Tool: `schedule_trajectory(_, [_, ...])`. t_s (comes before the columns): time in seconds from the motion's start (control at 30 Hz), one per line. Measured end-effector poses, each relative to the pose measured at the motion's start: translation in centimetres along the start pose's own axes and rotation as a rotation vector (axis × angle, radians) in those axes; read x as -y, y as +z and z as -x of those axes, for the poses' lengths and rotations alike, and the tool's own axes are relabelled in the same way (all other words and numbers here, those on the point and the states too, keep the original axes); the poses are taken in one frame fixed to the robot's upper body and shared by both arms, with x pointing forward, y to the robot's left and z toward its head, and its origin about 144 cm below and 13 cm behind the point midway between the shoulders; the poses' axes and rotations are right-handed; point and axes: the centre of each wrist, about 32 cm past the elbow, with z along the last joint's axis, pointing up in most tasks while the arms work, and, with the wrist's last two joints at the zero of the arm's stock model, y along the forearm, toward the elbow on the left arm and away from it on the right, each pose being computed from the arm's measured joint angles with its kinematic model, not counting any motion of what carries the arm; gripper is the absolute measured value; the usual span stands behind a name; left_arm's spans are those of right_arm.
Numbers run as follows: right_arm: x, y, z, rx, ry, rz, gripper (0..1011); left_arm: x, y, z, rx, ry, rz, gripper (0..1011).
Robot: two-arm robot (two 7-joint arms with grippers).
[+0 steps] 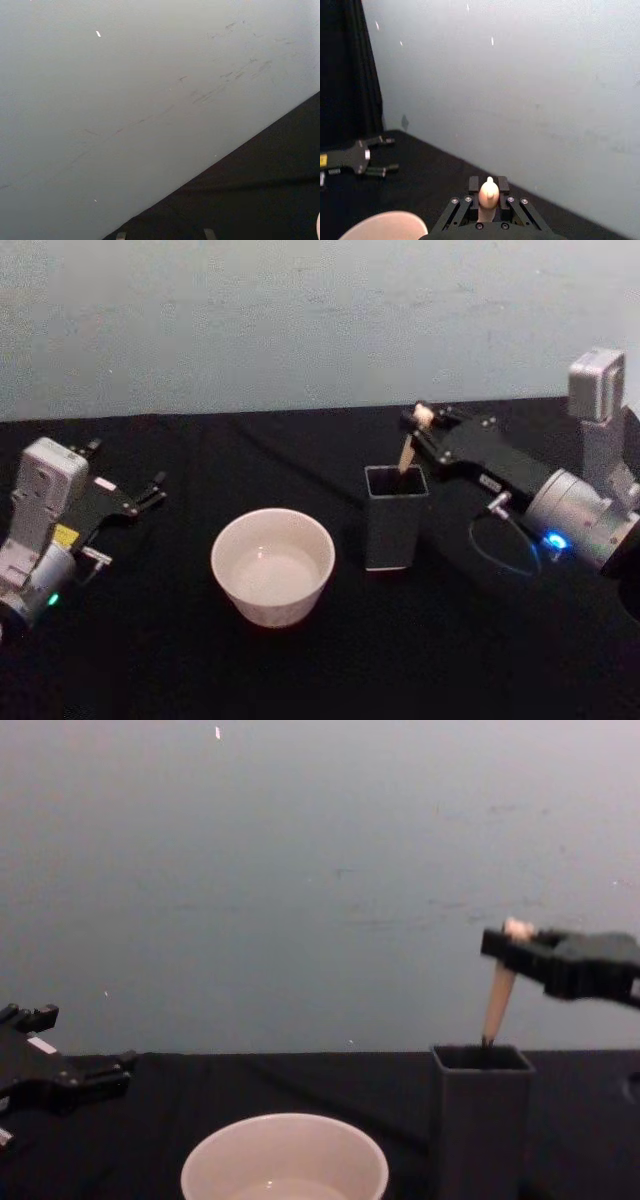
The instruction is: Pick up the stirring spoon with one hand, stir inside the cup, then place it back in its original position.
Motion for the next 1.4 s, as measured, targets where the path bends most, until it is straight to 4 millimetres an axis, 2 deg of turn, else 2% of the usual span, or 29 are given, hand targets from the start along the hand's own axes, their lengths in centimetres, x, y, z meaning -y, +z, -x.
schedule_trajectory(0.33, [0.0,2.3,-0.6,0.034,0.008,-0.112,214,0.0,0.0,0.0,0.0,0.0,0.0,1001])
schedule_trajectory(0.63, [-1.5,3.3,-0.7,0.047,0.023,-0.182,214,0.0,0.0,0.0,0.0,0.0,0.0,1001])
schedule_trajectory(0.97, [-4.3,2.1,1.2,0.049,0.127,-0.2,214,0.0,0.0,0.0,0.0,0.0,0.0,1002])
schedule_trajectory(1.23, [-5.3,0.9,2.7,0.06,0.223,-0.199,214,0.0,0.0,0.0,0.0,0.0,0.0,1001])
schedule_trajectory(1.4, [-5.7,-0.7,3.5,0.071,0.276,-0.166,214,0.0,0.0,0.0,0.0,0.0,0.0,1001])
